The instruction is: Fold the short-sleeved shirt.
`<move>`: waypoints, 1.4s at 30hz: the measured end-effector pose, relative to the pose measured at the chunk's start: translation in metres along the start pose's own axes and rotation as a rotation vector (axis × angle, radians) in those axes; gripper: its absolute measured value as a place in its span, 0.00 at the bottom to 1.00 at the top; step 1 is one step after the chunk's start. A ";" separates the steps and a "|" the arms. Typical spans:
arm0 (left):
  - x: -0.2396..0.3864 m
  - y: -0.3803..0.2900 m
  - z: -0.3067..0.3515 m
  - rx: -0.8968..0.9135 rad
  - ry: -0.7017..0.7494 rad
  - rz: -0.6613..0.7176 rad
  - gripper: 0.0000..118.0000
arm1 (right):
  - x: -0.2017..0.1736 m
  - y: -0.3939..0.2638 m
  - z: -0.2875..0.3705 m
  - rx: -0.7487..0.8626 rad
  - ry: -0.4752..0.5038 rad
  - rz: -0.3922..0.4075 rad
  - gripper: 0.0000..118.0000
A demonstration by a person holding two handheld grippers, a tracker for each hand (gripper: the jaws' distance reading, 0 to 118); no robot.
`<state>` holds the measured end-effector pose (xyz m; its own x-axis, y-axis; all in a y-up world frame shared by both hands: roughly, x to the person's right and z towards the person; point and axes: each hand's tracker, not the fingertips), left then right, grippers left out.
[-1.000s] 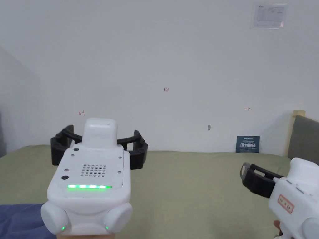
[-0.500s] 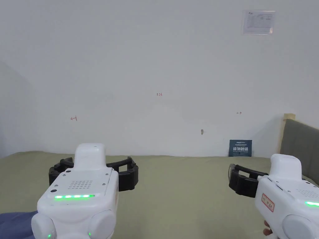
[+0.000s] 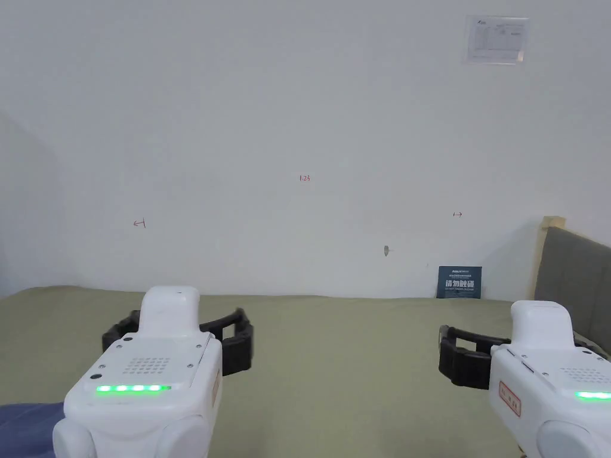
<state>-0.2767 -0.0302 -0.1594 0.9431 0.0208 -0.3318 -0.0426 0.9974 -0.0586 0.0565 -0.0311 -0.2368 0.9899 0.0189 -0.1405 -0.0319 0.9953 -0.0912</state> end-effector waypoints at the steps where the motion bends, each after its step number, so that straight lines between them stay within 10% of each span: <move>1: 0.000 -0.003 0.001 0.019 0.009 0.014 0.40 | -0.002 -0.002 0.001 -0.009 0.006 0.003 0.93; 2: 0.002 -0.005 0.002 0.020 0.029 0.007 0.02 | -0.003 -0.004 0.002 -0.012 0.024 0.004 0.68; 3: 0.003 -0.007 0.002 0.017 0.046 -0.013 0.00 | -0.003 -0.007 0.001 -0.003 0.020 0.006 0.06; 4: 0.005 -0.010 0.003 0.013 0.049 -0.013 0.00 | -0.004 -0.009 -0.002 -0.010 -0.011 0.019 0.01; 18: -0.023 -0.005 0.010 -0.004 0.079 0.006 0.00 | -0.024 -0.013 -0.014 -0.049 0.107 -0.028 0.01; 34: -0.184 -0.012 0.138 -0.048 0.542 0.044 0.00 | -0.239 -0.020 0.016 -0.046 0.666 0.010 0.01; 42: -0.200 -0.021 0.146 -0.084 0.579 0.042 0.00 | -0.259 -0.032 0.021 -0.064 0.742 0.035 0.01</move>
<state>-0.4164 -0.0452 0.0453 0.6075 -0.0050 -0.7943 -0.1243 0.9871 -0.1012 -0.1964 -0.0654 -0.1766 0.6357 -0.0412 -0.7708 -0.0921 0.9874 -0.1287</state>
